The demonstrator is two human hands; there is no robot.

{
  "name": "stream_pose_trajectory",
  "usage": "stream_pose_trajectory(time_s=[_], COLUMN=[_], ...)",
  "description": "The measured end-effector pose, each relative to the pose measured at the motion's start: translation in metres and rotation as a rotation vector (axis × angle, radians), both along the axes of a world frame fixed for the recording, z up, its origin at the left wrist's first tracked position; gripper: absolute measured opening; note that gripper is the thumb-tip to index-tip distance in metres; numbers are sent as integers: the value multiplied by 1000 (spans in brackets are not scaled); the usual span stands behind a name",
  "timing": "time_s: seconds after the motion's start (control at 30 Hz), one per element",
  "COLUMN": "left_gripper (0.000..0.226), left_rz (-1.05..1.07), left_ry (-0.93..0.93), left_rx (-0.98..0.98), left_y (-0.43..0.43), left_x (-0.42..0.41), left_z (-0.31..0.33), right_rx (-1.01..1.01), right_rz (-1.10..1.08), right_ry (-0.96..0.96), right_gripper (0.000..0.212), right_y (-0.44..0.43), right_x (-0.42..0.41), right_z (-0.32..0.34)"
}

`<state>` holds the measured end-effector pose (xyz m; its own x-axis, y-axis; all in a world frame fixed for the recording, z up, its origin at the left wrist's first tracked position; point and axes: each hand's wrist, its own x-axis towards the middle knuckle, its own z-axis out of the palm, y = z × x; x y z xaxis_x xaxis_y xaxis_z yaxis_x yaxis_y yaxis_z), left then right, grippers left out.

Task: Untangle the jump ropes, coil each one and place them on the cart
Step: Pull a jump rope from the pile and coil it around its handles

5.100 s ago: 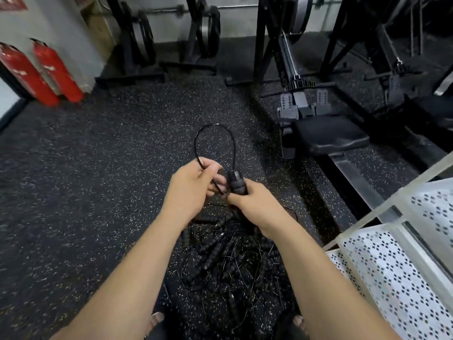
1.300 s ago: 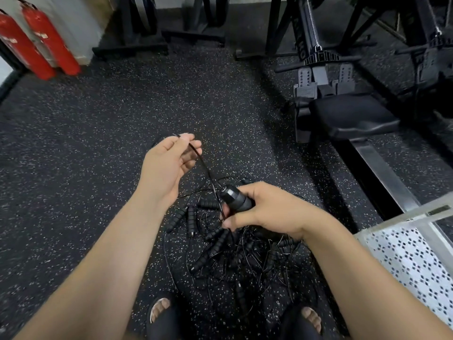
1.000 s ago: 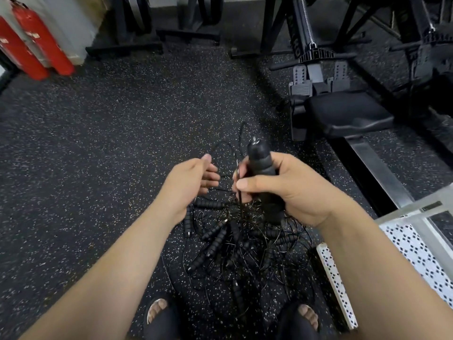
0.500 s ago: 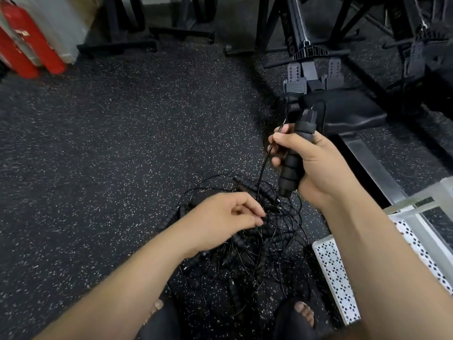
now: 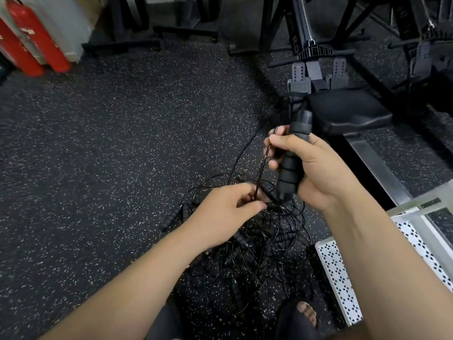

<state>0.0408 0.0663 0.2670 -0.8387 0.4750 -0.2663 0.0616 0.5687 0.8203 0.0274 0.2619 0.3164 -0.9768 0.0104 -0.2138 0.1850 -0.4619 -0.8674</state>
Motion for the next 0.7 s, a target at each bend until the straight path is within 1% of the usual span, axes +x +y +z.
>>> stream_pose_trajectory(time_s=[0.13, 0.23, 0.33, 0.4, 0.5, 0.63, 0.7], left_gripper=[7, 6, 8, 10, 10, 15, 17], left_rz=[-70, -98, -114, -108, -48, 69, 127], left_ry=[-79, -163, -185, -159, -112, -88, -91], left_rx=[-34, -8, 31, 53, 125, 241, 309], left_y=[0, 0, 0, -1, -5, -11, -15], left_x=[3, 4, 0, -3, -8, -16, -19], left_z=[-1, 2, 6, 11, 19, 27, 31], right_rx=[-77, -94, -102, -74, 67, 334, 417], right_rz=[-125, -178, -172, -133, -8, 162, 242], right_ry=[-33, -57, -68, -92, -154, -170, -146], right_gripper=[16, 17, 15, 20, 34, 25, 26], right_y=[10, 15, 17, 17, 14, 5, 1], right_x=[-3, -5, -8, -9, -6, -1, 1], right_z=[-1, -5, -11, -16, -24, -33, -37])
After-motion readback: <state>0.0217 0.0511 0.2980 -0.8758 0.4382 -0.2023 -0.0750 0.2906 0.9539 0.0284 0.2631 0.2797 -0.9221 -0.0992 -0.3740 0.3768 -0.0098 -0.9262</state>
